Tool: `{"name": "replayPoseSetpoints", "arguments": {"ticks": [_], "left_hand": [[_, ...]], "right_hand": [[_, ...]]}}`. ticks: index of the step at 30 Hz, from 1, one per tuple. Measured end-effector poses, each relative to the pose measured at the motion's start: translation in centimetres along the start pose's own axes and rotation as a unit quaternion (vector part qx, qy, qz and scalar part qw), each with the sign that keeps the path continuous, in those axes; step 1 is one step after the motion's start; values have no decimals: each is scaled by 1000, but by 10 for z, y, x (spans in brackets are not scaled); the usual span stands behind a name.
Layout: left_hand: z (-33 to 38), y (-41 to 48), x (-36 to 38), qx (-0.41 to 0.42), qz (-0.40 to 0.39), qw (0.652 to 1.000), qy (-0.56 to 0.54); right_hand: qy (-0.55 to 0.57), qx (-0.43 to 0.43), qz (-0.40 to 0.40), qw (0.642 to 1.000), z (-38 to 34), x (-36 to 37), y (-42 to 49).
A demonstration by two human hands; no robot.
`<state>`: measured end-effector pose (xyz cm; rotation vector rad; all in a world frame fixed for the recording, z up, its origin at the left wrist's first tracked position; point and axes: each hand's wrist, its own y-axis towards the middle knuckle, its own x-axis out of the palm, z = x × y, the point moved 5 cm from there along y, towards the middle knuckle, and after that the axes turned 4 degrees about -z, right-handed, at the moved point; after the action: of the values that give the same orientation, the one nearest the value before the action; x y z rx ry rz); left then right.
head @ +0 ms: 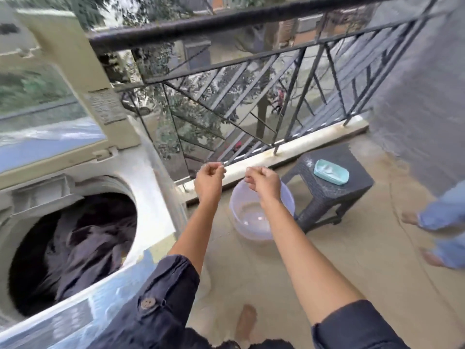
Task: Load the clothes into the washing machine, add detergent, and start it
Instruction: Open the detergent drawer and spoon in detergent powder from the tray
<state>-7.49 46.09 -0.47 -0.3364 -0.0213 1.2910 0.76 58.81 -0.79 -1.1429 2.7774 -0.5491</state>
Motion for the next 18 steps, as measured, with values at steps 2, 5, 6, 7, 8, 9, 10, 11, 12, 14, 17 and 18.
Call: {"name": "replayPoseSetpoints", "arguments": {"ticks": [2,5,6,7,8,9,10,11,12,14,17,18], "left_hand": [[0,-1,24,-11,-18,1000,0],[-3,2,61,-15,-46,999,20],[-2,1,72,-18,-52,998,25],[-2,2,82,-20,-53,998,27],[-1,2,95,-27,-56,998,34],[-1,4,108,-28,-59,997,40],[0,6,122,-31,-63,996,49],[-1,9,137,-30,-68,996,55],[0,11,149,-30,-74,995,61],[0,20,182,-29,-89,993,65],[0,38,232,-28,-111,990,79],[3,44,249,-28,-121,989,85]], "right_hand": [[1,6,15,1000,3,-27,10],[9,24,43,999,6,-66,27],[12,29,53,998,7,-78,32],[16,33,60,998,7,-89,37],[22,35,67,997,7,-101,42],[26,37,75,996,6,-112,49],[29,40,86,995,6,-124,55],[30,42,97,994,6,-136,63],[32,44,107,993,6,-147,69],[33,53,132,989,5,-173,85],[29,66,170,983,1,-211,112],[34,69,182,980,-1,-223,123]]}}
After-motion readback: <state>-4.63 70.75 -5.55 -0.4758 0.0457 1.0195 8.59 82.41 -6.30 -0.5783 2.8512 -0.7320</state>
